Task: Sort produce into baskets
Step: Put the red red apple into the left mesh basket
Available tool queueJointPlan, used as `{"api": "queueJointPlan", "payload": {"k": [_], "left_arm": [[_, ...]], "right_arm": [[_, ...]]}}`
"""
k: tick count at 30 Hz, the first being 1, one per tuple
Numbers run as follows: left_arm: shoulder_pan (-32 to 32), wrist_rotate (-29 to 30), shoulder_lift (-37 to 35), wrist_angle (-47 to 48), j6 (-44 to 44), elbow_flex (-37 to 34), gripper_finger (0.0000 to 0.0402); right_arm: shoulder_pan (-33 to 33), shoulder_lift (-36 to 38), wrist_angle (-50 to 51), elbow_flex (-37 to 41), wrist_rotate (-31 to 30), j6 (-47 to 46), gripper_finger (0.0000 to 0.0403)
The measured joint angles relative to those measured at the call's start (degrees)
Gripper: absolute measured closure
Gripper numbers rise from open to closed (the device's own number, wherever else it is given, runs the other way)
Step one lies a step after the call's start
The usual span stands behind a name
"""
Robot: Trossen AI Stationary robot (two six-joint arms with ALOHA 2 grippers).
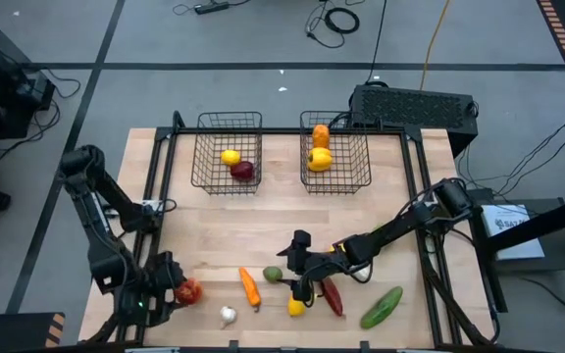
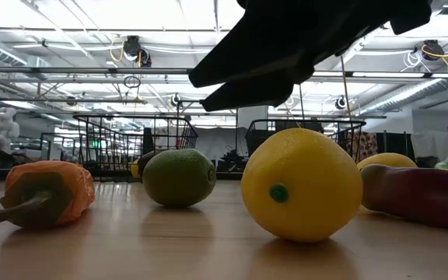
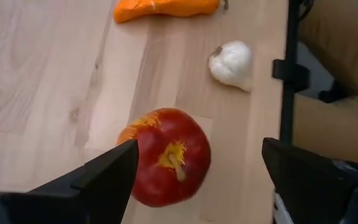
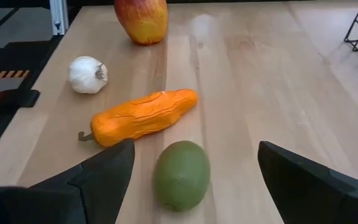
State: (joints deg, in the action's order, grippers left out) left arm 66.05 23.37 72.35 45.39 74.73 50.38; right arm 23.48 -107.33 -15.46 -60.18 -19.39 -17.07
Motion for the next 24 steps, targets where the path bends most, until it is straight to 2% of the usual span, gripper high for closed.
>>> {"api": "queueJointPlan", "payload": {"k": [6,9,24], "left_arm": [[0.3,-1.7,3.9,0.2,1.5,0.0,0.0058],[0.9,-1.7,4.4,1.2,2.2,0.4,0.0071],[2.9,-1.8,5.2,5.1,7.5,1.0,0.023]], "right_arm": [[-1.0,0.0,0.0,0.0,0.0,0.2,0.0071],[-1.3,0.0,0.0,0.0,0.1,0.3,0.0071],[-2.9,0.0,0.1,0.0,0.2,0.8,0.0071]]}}
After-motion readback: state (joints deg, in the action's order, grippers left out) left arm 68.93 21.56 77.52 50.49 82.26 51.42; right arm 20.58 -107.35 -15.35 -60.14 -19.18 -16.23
